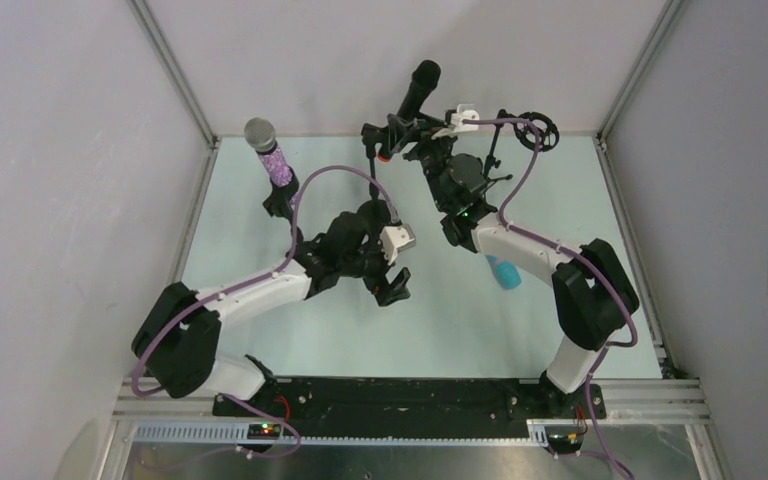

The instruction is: Attach the microphones to the stand

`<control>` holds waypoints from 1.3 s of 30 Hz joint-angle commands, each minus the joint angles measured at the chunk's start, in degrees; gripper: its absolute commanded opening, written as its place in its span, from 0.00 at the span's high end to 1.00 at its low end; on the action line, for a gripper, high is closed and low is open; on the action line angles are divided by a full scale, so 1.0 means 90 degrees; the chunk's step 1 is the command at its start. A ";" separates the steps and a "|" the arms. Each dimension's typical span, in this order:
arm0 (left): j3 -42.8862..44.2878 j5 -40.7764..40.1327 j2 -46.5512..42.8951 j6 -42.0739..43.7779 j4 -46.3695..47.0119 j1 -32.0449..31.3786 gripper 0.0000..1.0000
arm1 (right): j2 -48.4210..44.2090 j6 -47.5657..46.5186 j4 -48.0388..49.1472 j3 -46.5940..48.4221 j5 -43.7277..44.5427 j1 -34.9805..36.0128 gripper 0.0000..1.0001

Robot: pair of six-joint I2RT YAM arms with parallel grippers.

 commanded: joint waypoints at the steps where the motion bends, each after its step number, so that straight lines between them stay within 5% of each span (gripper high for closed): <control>1: 0.0363 -0.0161 -0.0277 0.0308 -0.0165 -0.0029 0.00 | -0.0361 0.0063 -0.0223 0.0136 -0.0124 0.0059 0.28; 6: 0.0472 -0.0278 -0.0369 0.0204 -0.0170 -0.0027 0.00 | -0.0488 0.0067 -0.0439 0.0127 -0.0120 0.0053 0.23; 13: 0.0712 -0.0545 -0.0529 -0.0105 -0.0224 -0.0030 0.00 | -0.0828 0.0042 -0.0836 0.0063 -0.0183 0.0018 0.01; 25: 0.1386 -0.0634 -0.0952 0.0020 -0.1108 -0.0027 0.00 | -0.3336 0.0104 -0.1894 -0.1568 -0.0502 -0.0184 0.01; 31: 0.1399 -0.0551 -0.1429 0.0170 -0.1393 -0.0026 0.00 | -0.4337 0.0345 -0.3213 -0.1612 -0.0685 -0.1790 0.01; 39: 0.1925 -0.1014 -0.1403 0.0122 -0.1553 -0.0030 0.00 | -0.3507 0.1592 -0.5360 -0.0514 -0.0939 -0.3651 0.01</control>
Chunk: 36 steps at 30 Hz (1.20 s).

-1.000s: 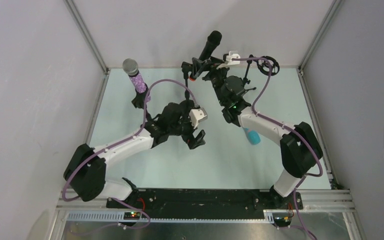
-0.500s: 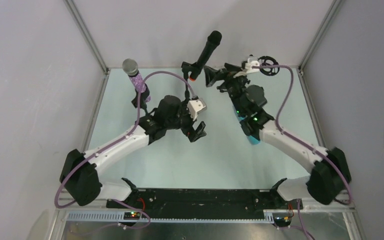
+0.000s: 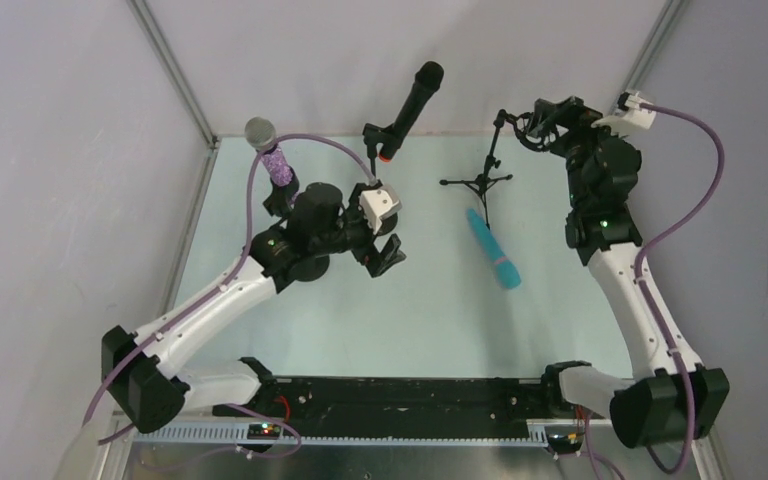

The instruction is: Attach the microphones to the stand

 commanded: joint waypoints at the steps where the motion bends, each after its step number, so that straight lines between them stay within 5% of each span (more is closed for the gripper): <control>1: 0.0499 -0.0244 -0.0058 0.0112 -0.0076 -0.0021 0.00 | 0.0413 0.0860 -0.1464 0.0357 0.0009 -0.0512 0.01; 7: 0.0790 -0.0259 -0.0027 0.0186 -0.0130 -0.0027 0.00 | 0.0902 0.2126 -0.1755 0.0231 -0.1033 -0.1498 0.00; 24: 0.0868 -0.0302 -0.0048 0.0338 -0.0133 -0.0025 0.00 | 0.2766 0.4377 0.0235 0.0049 -0.2444 -0.1992 0.01; 36: 0.0845 -0.0348 0.0005 0.0275 -0.0127 -0.0020 0.00 | 0.3301 0.5415 0.1529 -0.0056 -0.2953 -0.1986 0.22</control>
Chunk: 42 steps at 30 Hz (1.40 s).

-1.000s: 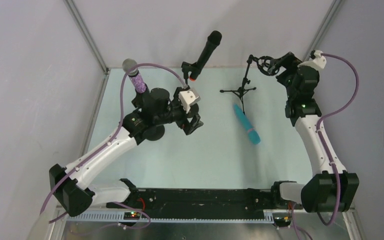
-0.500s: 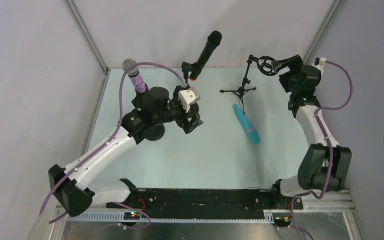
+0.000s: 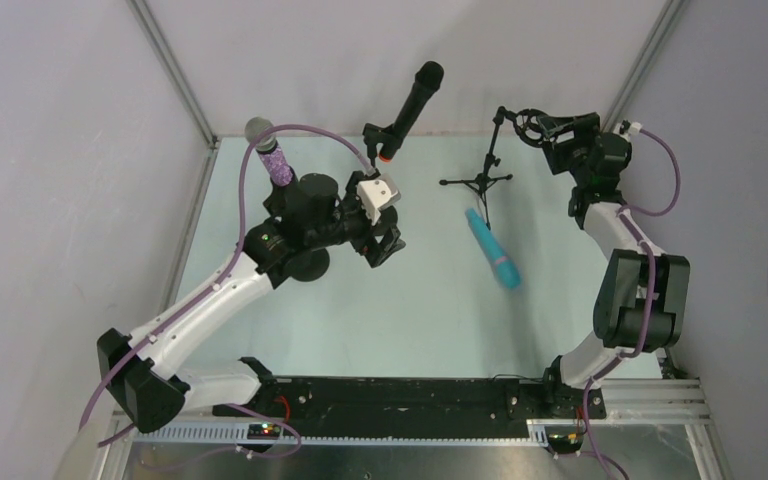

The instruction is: Attach the microphones to the stand

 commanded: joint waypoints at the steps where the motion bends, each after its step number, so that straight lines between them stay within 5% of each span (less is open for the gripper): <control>1: 0.0219 -0.0059 -0.0001 0.0057 0.0092 -0.0016 0.00 | 0.0099 0.0454 0.0680 -0.0126 -0.0239 -0.0007 0.23; 8: 0.0119 -0.0060 -0.0001 0.0037 0.0091 -0.0022 0.00 | 0.0125 0.0764 0.1313 -0.0273 -0.0355 0.0009 0.30; 18: 0.0128 -0.0140 -0.0019 0.0083 0.0090 -0.0022 0.00 | 0.0145 0.0943 0.1641 -0.0082 -0.0477 0.0092 0.62; 29: -0.0005 -0.0167 -0.0142 0.0148 0.0105 -0.0017 0.02 | 0.0025 0.1281 0.2066 0.0493 -0.0698 0.0223 0.63; 30: -0.0017 -0.0176 -0.0155 0.0148 0.0106 -0.0023 0.02 | 0.0009 -0.0257 0.2082 0.0536 -0.0711 0.0221 0.63; 32: -0.0038 -0.0199 -0.0188 0.0149 0.0106 -0.0025 0.02 | -0.0123 0.1094 0.2030 0.0580 -0.0684 0.0219 0.63; 42: -0.0187 -0.0214 -0.0322 0.0201 0.0105 -0.0022 0.02 | -0.1311 0.0974 0.1095 0.0360 -0.1004 0.0212 0.63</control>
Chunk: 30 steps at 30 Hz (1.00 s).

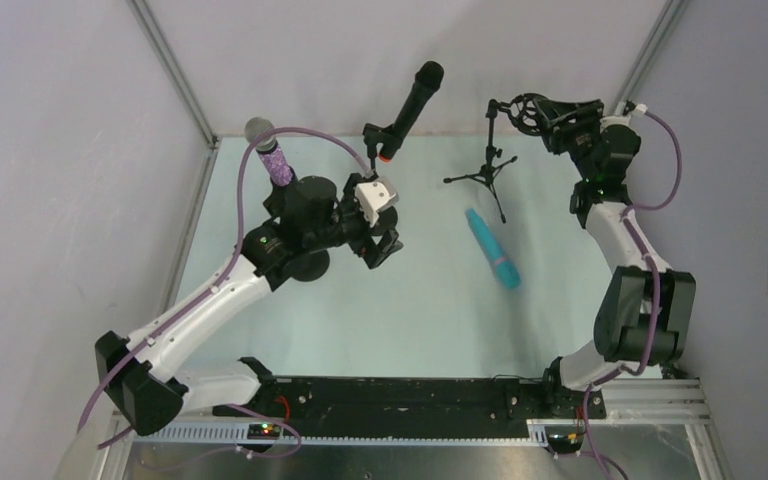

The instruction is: Attach the microphones to the stand

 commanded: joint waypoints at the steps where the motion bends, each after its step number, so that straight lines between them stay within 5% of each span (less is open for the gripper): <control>1: -0.0125 -0.0095 -0.0305 0.0186 0.0111 -0.0027 0.02 | -0.1125 0.0120 0.0081 0.0083 -0.0277 0.0026 0.63; 16: -0.0162 0.0316 -0.0744 0.0188 0.0163 -0.0005 0.02 | -0.3849 -0.0308 -0.3247 -0.1078 -0.0237 0.1072 0.64; 30: 0.0386 -0.1611 -0.1484 -0.0439 -0.0730 0.0000 0.02 | -0.4823 0.0125 -0.2586 -0.2787 0.0956 0.3284 0.62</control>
